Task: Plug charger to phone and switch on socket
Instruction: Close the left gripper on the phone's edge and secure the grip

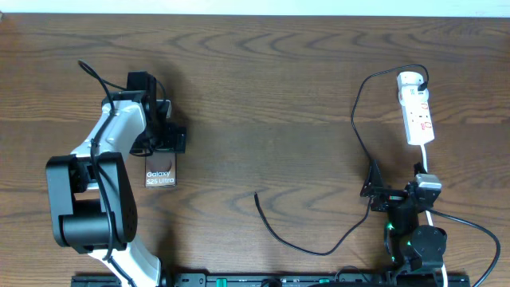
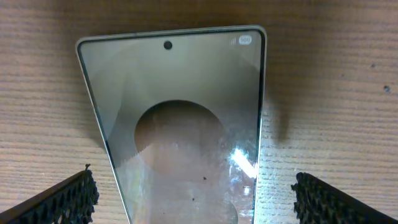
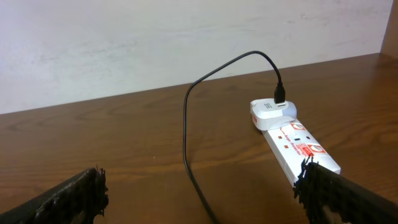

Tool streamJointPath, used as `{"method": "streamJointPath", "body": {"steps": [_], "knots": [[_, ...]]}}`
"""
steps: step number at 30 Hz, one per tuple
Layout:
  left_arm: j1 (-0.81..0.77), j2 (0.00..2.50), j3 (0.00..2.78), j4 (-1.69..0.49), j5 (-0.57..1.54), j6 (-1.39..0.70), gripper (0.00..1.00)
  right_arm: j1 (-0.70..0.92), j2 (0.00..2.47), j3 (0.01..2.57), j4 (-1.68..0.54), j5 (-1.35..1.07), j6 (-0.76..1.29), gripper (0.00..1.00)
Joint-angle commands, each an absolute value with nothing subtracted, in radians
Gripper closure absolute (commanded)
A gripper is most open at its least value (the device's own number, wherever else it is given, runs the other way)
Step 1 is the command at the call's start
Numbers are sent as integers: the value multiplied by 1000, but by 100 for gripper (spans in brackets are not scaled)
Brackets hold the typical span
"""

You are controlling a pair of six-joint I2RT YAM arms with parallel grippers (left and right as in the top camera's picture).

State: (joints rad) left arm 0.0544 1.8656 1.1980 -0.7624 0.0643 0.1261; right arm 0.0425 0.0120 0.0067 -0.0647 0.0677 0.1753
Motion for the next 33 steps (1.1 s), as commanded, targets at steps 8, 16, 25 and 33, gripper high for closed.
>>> {"method": "streamJointPath", "body": {"steps": [8, 16, 25, 33], "knots": [[54, 1878, 1139, -742, 48, 138, 2, 46, 7, 6, -69, 69, 168, 1], [54, 1878, 1103, -720, 48, 138, 2, 46, 7, 6, -69, 69, 168, 1], [54, 1878, 1103, -720, 48, 117, 2, 46, 7, 6, -69, 69, 168, 1], [54, 1878, 1103, -725, 48, 115, 2, 46, 7, 6, -69, 69, 168, 1]]}}
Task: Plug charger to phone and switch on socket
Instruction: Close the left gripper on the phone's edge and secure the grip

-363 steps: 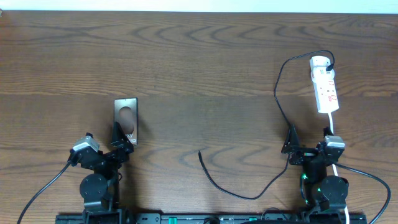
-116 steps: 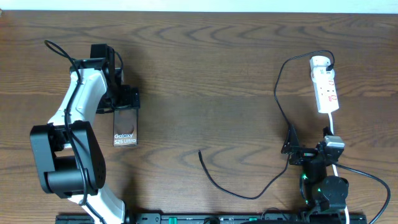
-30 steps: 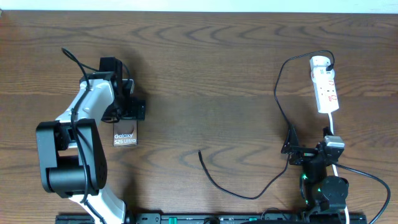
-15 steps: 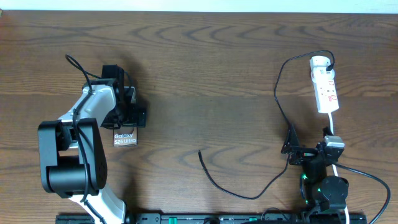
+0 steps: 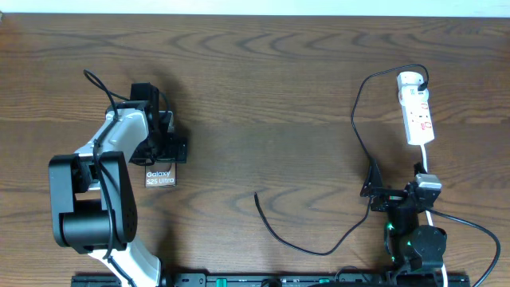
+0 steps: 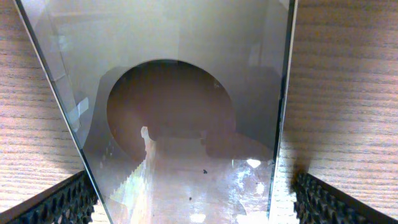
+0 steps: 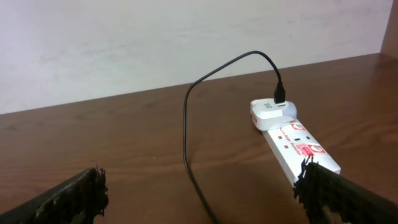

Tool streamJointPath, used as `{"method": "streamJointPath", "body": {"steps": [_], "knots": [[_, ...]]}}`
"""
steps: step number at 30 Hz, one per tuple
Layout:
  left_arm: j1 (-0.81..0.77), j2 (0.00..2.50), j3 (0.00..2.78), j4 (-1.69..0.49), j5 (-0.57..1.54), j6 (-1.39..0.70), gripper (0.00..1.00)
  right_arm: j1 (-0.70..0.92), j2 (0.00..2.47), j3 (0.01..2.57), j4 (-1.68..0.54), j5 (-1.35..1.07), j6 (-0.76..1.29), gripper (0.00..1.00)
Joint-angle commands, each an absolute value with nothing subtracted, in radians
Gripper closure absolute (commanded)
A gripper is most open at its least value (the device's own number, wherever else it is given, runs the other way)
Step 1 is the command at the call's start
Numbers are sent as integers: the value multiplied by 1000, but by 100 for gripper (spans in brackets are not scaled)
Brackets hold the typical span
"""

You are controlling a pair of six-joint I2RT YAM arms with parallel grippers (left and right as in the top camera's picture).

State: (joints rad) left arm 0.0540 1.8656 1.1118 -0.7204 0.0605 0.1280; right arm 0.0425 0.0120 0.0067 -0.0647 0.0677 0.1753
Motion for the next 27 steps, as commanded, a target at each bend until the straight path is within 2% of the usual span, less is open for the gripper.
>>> {"method": "streamJointPath", "body": {"steps": [1, 5, 6, 19, 21, 27], "knots": [[54, 1878, 1103, -725, 48, 115, 2, 46, 7, 6, -69, 69, 167, 1], [54, 1878, 1103, -727, 48, 115, 0, 46, 7, 6, -69, 69, 168, 1], [54, 1878, 1103, -727, 48, 115, 5, 46, 7, 6, -69, 69, 168, 1], [54, 1878, 1103, -727, 48, 115, 13, 46, 7, 6, -69, 69, 167, 1], [54, 1878, 1103, -727, 48, 115, 19, 46, 7, 6, -69, 69, 167, 1], [54, 1878, 1103, -727, 48, 115, 19, 46, 7, 6, -69, 69, 167, 1]]}}
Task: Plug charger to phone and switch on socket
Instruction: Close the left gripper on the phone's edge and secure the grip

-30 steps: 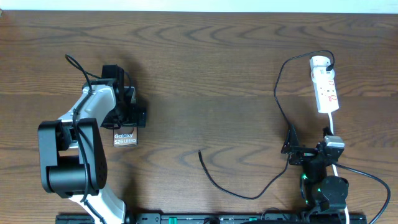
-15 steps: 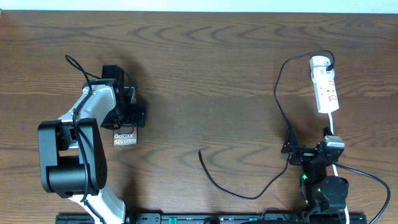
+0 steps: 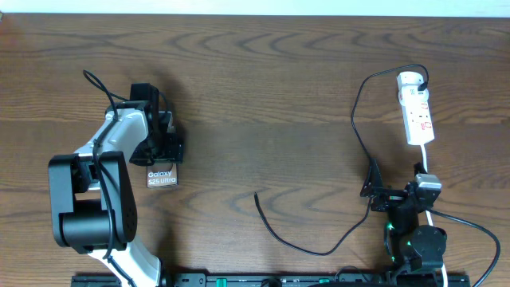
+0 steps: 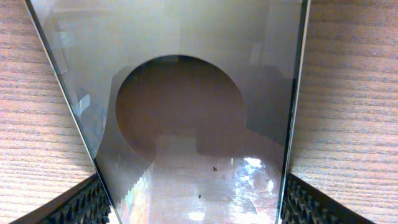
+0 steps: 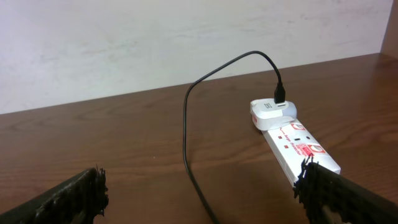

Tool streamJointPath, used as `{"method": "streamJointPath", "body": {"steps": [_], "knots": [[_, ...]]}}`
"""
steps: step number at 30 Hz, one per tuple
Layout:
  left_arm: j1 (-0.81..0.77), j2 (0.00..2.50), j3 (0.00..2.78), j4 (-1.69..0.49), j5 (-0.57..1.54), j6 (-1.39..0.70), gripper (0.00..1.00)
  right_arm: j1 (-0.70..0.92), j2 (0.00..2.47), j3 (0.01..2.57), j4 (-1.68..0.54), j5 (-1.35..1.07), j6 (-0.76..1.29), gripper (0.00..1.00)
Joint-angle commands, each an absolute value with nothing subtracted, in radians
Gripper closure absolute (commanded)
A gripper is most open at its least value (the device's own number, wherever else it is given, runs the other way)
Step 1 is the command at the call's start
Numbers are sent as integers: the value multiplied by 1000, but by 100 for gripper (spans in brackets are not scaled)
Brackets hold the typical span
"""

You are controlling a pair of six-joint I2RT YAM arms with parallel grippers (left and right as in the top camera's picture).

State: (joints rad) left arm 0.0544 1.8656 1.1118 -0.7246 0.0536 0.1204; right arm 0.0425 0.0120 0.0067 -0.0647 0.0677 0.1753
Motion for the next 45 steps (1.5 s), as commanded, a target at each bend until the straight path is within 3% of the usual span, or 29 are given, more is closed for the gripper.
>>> {"method": "streamJointPath", "body": {"steps": [1, 9, 13, 20, 24, 37, 41, 45], "knots": [[54, 1878, 1103, -727, 48, 115, 19, 46, 7, 6, -69, 69, 167, 1], [54, 1878, 1103, -727, 48, 115, 19, 46, 7, 6, -69, 69, 168, 1], [54, 1878, 1103, -719, 48, 115, 8, 46, 7, 6, -69, 69, 167, 1], [54, 1878, 1103, -719, 48, 115, 8, 46, 7, 6, -69, 69, 167, 1], [54, 1878, 1103, -716, 48, 115, 19, 46, 7, 6, -69, 69, 168, 1], [54, 1878, 1103, -716, 48, 115, 19, 46, 7, 6, -69, 69, 168, 1], [54, 1878, 1103, -716, 48, 115, 10, 46, 7, 6, -69, 69, 168, 1], [54, 1878, 1103, -716, 48, 115, 9, 46, 7, 6, -69, 69, 167, 1]]}}
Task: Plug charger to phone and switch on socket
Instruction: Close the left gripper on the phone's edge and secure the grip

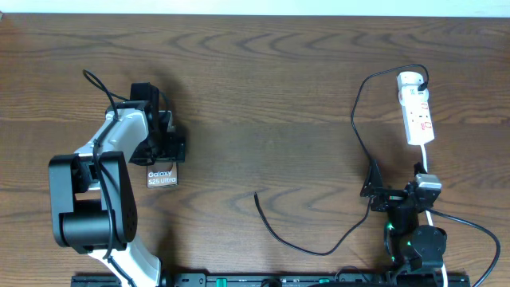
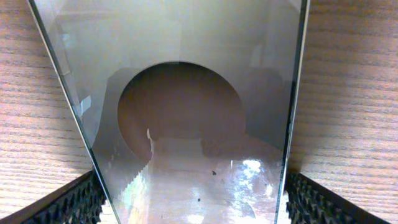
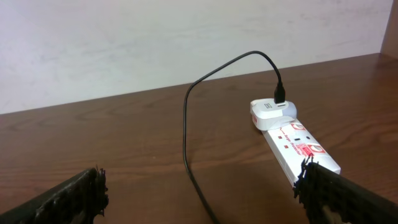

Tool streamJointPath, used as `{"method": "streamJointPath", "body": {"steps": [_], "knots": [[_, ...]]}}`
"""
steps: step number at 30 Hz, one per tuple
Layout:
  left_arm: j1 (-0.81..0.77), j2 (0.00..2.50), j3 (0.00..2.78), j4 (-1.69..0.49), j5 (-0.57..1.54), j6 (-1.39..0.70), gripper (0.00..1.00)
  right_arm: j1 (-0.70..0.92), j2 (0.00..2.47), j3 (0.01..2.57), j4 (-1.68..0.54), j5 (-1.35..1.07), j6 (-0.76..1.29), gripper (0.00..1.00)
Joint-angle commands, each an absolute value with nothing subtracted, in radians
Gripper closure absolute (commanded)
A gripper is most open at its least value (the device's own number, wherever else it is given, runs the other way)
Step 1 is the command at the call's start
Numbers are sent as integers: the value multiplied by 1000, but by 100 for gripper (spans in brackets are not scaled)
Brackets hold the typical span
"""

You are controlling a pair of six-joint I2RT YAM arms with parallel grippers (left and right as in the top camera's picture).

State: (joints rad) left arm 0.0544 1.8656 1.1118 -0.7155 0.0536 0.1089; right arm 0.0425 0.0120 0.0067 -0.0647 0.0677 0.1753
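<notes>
The phone (image 1: 161, 177) lies screen up at the table's left, printed "Galaxy S25 Ultra". My left gripper (image 1: 163, 153) stands over its far part. In the left wrist view the glass of the phone (image 2: 186, 93) fills the space between the fingers (image 2: 68, 202), which press against both its long edges. The black charger cable (image 1: 356, 119) runs from the white adapter (image 1: 408, 78) on the power strip (image 1: 417, 115) down to a loose end (image 1: 256, 194) at mid-table. My right gripper (image 1: 394, 195) rests open at the near right, with nothing between its fingers.
The right wrist view shows the power strip (image 3: 298, 146) with red switches, the adapter (image 3: 272, 114), the cable (image 3: 186, 124) and a pale wall behind the table's far edge. Bare brown wood lies between the phone and the cable's loose end.
Almost nothing differs. The left fingers still sit against the phone's sides and the phone has barely shifted in the left wrist view. The right arm, cable and strip are unmoved.
First my left gripper hung open above the phone, whose top edge showed. Then it was lower, its fingers wide of the phone's sides. Then the fingers stood in against both edges, and they remain there. The right arm has not moved.
</notes>
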Motion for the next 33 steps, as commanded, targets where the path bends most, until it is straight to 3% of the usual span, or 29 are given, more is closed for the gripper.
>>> {"method": "streamJointPath", "body": {"steps": [1, 20, 22, 33], "knots": [[54, 1878, 1103, -716, 48, 115, 9, 46, 7, 6, -69, 69, 168, 1], [54, 1878, 1097, -712, 48, 115, 10, 46, 7, 6, -69, 69, 168, 1], [54, 1878, 1097, -711, 48, 115, 18, 46, 7, 6, -69, 69, 167, 1], [54, 1878, 1097, -709, 48, 115, 19, 46, 7, 6, -69, 69, 168, 1]]}}
